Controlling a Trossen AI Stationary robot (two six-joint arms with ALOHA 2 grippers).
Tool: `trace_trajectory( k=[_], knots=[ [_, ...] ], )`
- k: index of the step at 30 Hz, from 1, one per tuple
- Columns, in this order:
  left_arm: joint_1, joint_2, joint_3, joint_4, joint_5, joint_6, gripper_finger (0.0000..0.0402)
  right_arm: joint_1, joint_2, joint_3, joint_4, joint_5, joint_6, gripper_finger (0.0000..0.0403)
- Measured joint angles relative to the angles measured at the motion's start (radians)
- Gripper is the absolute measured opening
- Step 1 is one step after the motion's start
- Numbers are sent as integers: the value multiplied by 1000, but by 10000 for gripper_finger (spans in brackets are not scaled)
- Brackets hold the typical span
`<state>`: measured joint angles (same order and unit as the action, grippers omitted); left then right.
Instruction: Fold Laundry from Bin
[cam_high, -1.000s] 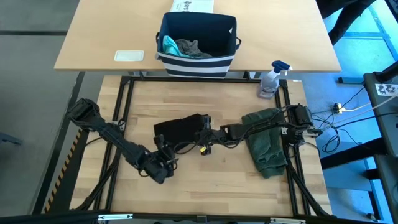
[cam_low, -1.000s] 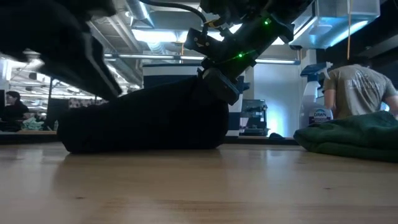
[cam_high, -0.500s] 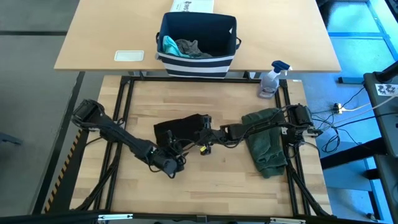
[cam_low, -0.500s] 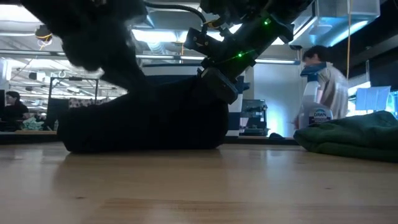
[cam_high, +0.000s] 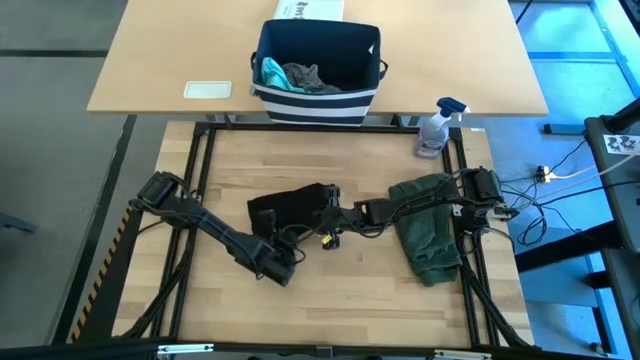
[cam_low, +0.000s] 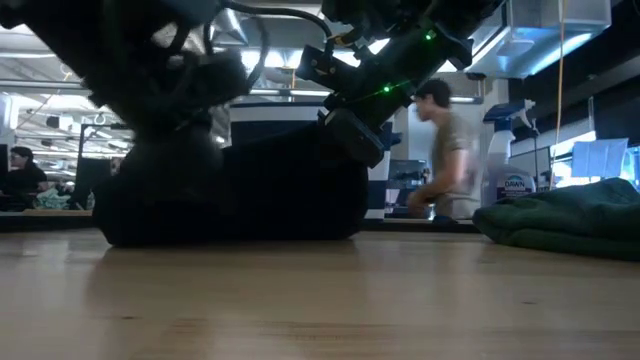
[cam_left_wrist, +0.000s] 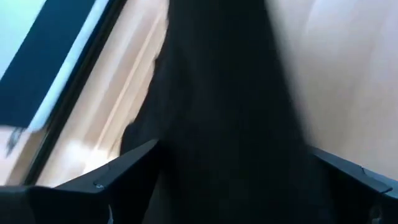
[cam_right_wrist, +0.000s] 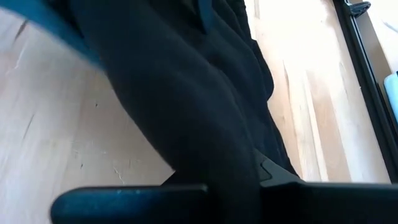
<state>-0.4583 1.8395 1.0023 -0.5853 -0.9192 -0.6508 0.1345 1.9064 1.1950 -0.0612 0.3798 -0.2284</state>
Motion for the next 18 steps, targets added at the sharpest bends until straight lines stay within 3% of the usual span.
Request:
trace_trajectory(
  k=[8, 15, 18],
  knots=[
    [0, 1, -21, -272, 91, -211, 344, 0, 0, 0, -1, -10, 0, 18],
    [8, 1, -48, -304, 74, -241, 342, 0, 0, 0, -2, -33, -3, 18],
    [19, 1, -59, -304, 71, -241, 322, 0, 0, 0, -11, -33, -4, 18]
  ],
)
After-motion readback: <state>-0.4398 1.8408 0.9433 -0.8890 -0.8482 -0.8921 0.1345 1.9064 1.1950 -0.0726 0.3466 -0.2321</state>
